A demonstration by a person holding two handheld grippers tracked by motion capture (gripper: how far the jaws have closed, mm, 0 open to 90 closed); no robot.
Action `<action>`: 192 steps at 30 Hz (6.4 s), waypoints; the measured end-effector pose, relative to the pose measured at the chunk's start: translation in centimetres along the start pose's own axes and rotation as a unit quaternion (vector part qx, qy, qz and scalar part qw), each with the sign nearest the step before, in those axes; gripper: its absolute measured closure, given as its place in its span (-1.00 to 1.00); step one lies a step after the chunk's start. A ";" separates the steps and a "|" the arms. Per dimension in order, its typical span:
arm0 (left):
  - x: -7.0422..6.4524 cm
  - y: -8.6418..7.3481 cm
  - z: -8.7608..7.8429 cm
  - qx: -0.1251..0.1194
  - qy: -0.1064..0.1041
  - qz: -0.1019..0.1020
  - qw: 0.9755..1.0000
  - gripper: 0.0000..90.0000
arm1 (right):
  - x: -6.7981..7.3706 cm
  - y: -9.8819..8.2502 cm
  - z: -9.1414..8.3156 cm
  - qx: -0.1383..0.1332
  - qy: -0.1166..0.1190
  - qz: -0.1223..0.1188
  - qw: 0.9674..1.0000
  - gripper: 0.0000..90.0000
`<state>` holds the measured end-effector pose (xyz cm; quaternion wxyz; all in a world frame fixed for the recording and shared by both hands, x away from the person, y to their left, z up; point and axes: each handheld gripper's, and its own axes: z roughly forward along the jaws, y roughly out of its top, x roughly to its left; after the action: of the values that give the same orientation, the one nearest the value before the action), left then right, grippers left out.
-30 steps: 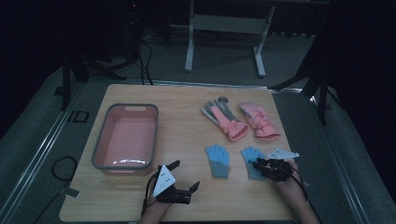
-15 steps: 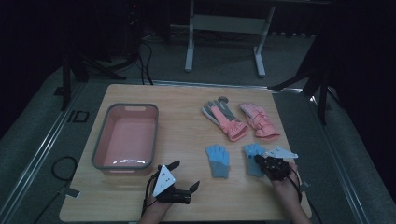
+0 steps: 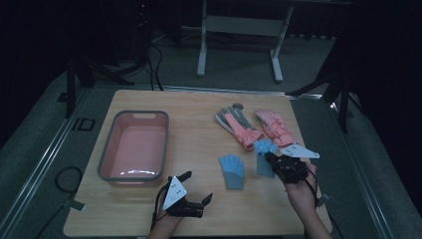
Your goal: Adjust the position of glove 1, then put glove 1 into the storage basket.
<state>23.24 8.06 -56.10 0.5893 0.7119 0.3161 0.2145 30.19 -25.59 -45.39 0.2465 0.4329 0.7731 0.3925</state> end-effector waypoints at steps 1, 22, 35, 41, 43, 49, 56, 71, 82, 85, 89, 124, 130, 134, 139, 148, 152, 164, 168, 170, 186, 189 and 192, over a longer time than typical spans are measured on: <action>0.0 0.0 0.0 0.000 0.000 0.000 1.000 -1.00 | 0.0 0.0 0.0 0.000 0.000 0.000 1.000 0.93; 0.0 0.0 0.0 0.000 -0.004 -0.001 1.000 -1.00 | 5.2 0.1 5.0 0.023 0.118 -0.028 0.992 0.92; 0.0 0.0 0.0 0.000 -0.002 0.001 1.000 -1.00 | 4.8 -1.9 7.6 0.053 0.145 -0.023 0.988 0.92; 0.0 0.0 0.0 0.000 -0.003 0.001 1.000 -1.00 | 4.9 -2.6 8.4 0.062 0.144 -0.026 0.987 0.92; 0.0 0.0 0.0 0.000 -0.003 0.002 1.000 -1.00 | 4.9 -2.8 8.8 0.065 0.145 -0.031 0.987 0.91; 0.0 0.0 0.0 -0.001 -0.003 0.001 1.000 -1.00 | 4.2 -3.4 9.5 0.074 0.146 -0.030 0.986 0.89; -0.1 0.0 0.0 0.001 -0.003 0.003 1.000 -1.00 | 4.1 -4.1 10.0 0.082 0.151 -0.025 0.985 0.83; -0.3 0.5 0.8 0.052 0.002 0.027 0.998 -1.00 | 1.5 -2.5 6.5 0.008 0.186 0.015 0.982 -0.64; -1.7 1.8 3.3 0.136 -0.085 0.086 0.983 -0.84 | -0.6 -2.7 6.1 0.035 0.198 0.022 0.979 -0.62; -2.0 2.0 4.6 0.157 -0.098 0.111 0.976 -0.75 | -0.6 -2.7 6.4 0.048 0.206 0.038 0.977 -0.70; -2.7 2.5 5.9 0.167 -0.114 0.146 0.968 -0.68 | -0.2 -2.6 6.6 0.053 0.198 0.034 0.978 -0.71; -2.9 2.8 11.5 0.228 -0.117 0.244 0.935 0.51 | 2.7 -3.0 12.4 0.107 0.167 -0.009 0.980 0.47; -2.5 3.2 11.6 0.238 -0.127 0.217 0.938 0.63 | 2.5 -2.7 12.6 0.113 0.196 -0.002 0.974 0.73; -2.2 3.5 11.5 0.247 -0.133 0.207 0.937 0.67 | 1.8 -2.4 12.4 0.104 0.216 0.023 0.971 0.80; -2.3 3.6 11.4 0.249 -0.133 0.204 0.937 0.70 | 1.8 -2.0 12.1 0.104 0.209 0.017 0.972 0.84; -1.8 4.9 10.9 0.249 -0.130 0.198 0.939 0.72 | 1.9 -0.9 11.7 0.092 0.221 0.021 0.971 0.85; -1.6 6.0 10.5 0.252 -0.131 0.208 0.936 0.72 | 1.9 -0.1 11.5 0.085 0.228 0.025 0.970 0.85; -0.8 8.3 9.3 0.275 -0.132 0.232 0.923 0.72 | 2.8 1.6 11.1 0.071 0.242 0.028 0.967 0.85; -0.5 9.3 8.7 0.276 -0.128 0.240 0.922 0.72 | 3.3 2.6 10.8 0.062 0.247 0.022 0.967 0.85; -0.2 10.1 8.1 0.280 -0.125 0.249 0.919 0.72 | 3.7 3.5 10.6 0.056 0.251 0.019 0.966 0.85; 3.2 13.2 3.6 0.280 -0.077 0.257 0.922 0.72 | 7.9 9.5 11.4 0.034 0.283 -0.002 0.959 0.85; 4.0 13.6 2.6 0.284 -0.069 0.258 0.921 0.72 | 8.8 10.4 11.8 0.034 0.287 -0.007 0.957 0.85; 4.9 14.0 1.7 0.288 -0.063 0.257 0.920 0.72 | 10.0 11.5 12.2 0.033 0.292 -0.017 0.956 0.85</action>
<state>30.57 8.82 -43.19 0.3020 0.9197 0.1322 0.2131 39.45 -8.54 -43.35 0.0020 0.2942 0.8308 0.4724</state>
